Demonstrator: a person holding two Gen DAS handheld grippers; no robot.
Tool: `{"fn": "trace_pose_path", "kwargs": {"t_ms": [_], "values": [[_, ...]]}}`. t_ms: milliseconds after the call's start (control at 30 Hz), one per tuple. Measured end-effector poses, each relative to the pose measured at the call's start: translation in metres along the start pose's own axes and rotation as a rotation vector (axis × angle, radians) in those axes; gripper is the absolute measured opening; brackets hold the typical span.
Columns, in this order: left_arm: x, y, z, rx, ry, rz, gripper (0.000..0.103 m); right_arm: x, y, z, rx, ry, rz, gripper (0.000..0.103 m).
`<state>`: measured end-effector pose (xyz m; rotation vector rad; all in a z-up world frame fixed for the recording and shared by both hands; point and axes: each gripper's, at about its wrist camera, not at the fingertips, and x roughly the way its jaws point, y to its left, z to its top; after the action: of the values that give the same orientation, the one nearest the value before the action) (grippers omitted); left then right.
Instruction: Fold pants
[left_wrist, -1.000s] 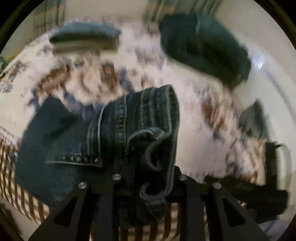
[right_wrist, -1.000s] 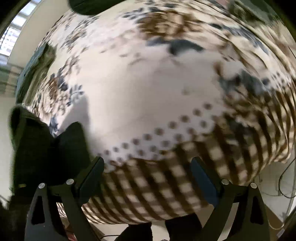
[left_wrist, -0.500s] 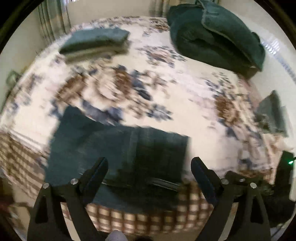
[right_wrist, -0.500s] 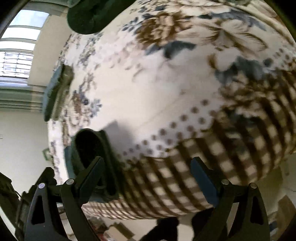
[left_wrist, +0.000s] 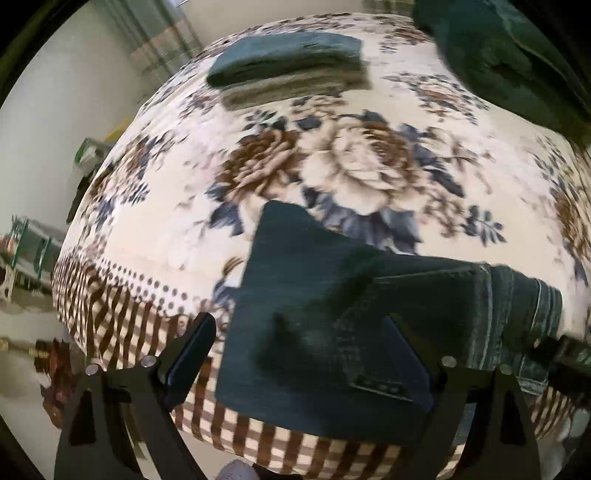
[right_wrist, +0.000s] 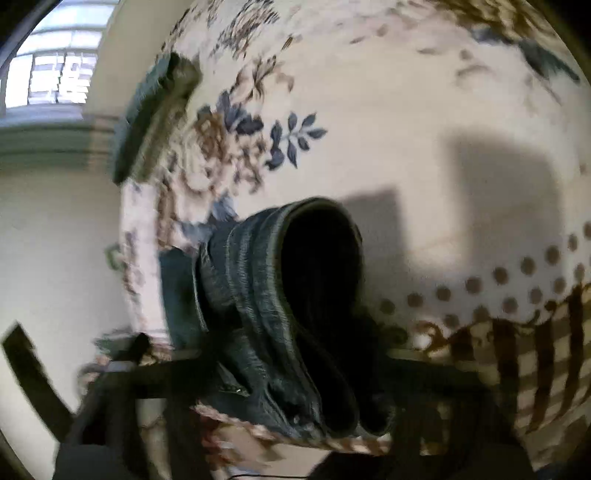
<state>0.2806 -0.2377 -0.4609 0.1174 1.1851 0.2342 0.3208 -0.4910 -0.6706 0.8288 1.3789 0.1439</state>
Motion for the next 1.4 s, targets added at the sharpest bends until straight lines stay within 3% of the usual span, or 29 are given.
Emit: {"fn": "trace_pose_path", "kwargs": {"t_ms": [33,67,167,233,300,333,400,500,533,567,667,700,733,767,833,900,1000,1033,1100,1133,1200,1267,1367,1400], "values": [[0.001,0.004,0.0,-0.011,0.003,0.001,0.091,0.0,0.001,-0.002,-0.001,-0.019,-0.029,0.023],[0.002,0.008,0.0,-0.016,0.004,0.001,0.091,-0.002,0.004,-0.004,-0.007,-0.035,-0.042,0.017],[0.001,0.017,0.001,-0.016,0.002,-0.005,0.091,-0.017,0.006,-0.007,0.005,-0.071,-0.061,0.008],[0.002,0.025,0.001,-0.022,0.001,-0.014,0.091,-0.033,-0.002,-0.007,0.02,-0.087,-0.066,0.008],[0.005,0.035,0.003,-0.04,0.007,-0.033,0.091,-0.037,-0.013,-0.007,0.02,-0.108,-0.166,0.008],[0.009,0.04,0.004,-0.047,0.013,-0.042,0.091,-0.032,-0.017,-0.006,0.019,-0.093,-0.199,0.008],[0.02,0.049,0.007,-0.062,0.028,-0.057,0.091,-0.005,-0.03,-0.002,0.039,0.047,-0.182,0.009],[0.042,0.062,0.016,-0.065,0.067,-0.084,0.091,-0.014,-0.047,0.006,0.148,0.055,-0.075,0.027],[0.048,0.066,0.02,-0.06,0.071,-0.086,0.091,-0.02,-0.051,0.007,0.168,0.054,-0.047,0.044],[0.053,0.07,0.023,-0.055,0.074,-0.092,0.091,-0.028,-0.055,0.007,0.188,0.037,-0.019,0.052],[0.065,0.08,0.03,-0.062,0.086,-0.108,0.091,-0.029,-0.064,0.002,0.225,0.065,0.042,0.055],[0.068,0.083,0.031,-0.068,0.092,-0.117,0.091,-0.024,-0.066,-0.001,0.228,0.083,0.048,0.052],[0.07,0.086,0.033,-0.076,0.101,-0.127,0.091,-0.019,-0.065,-0.005,0.22,0.091,0.04,0.026],[0.073,0.088,0.034,-0.086,0.111,-0.146,0.091,-0.018,-0.061,-0.009,0.204,0.086,0.032,0.006],[0.074,0.091,0.035,-0.089,0.114,-0.162,0.091,-0.029,-0.047,-0.018,0.193,0.04,-0.012,0.005],[0.073,0.092,0.036,-0.084,0.117,-0.182,0.091,-0.053,-0.027,-0.026,0.186,-0.019,0.011,0.005],[0.073,0.093,0.037,-0.076,0.124,-0.207,0.091,-0.072,-0.012,-0.034,0.177,-0.033,0.02,0.005],[0.074,0.093,0.038,-0.074,0.126,-0.214,0.091,-0.071,-0.012,-0.034,0.169,-0.02,0.002,0.005],[0.074,0.092,0.038,-0.065,0.129,-0.224,0.091,-0.049,-0.024,-0.033,0.135,0.019,-0.13,0.006],[0.075,0.093,0.039,-0.063,0.132,-0.233,0.091,-0.043,-0.033,-0.033,0.126,0.051,-0.159,0.008],[0.076,0.093,0.038,-0.062,0.144,-0.257,0.091,-0.021,-0.051,-0.033,0.133,0.141,-0.203,0.024],[0.079,0.094,0.036,-0.062,0.15,-0.292,0.091,-0.028,-0.065,-0.036,0.191,0.111,-0.15,0.053],[0.087,0.095,0.032,-0.068,0.165,-0.343,0.091,-0.039,-0.082,-0.042,0.259,0.061,-0.044,0.077],[0.09,0.094,0.03,-0.074,0.177,-0.364,0.091,-0.037,-0.086,-0.045,0.272,0.065,-0.008,0.079]]}}
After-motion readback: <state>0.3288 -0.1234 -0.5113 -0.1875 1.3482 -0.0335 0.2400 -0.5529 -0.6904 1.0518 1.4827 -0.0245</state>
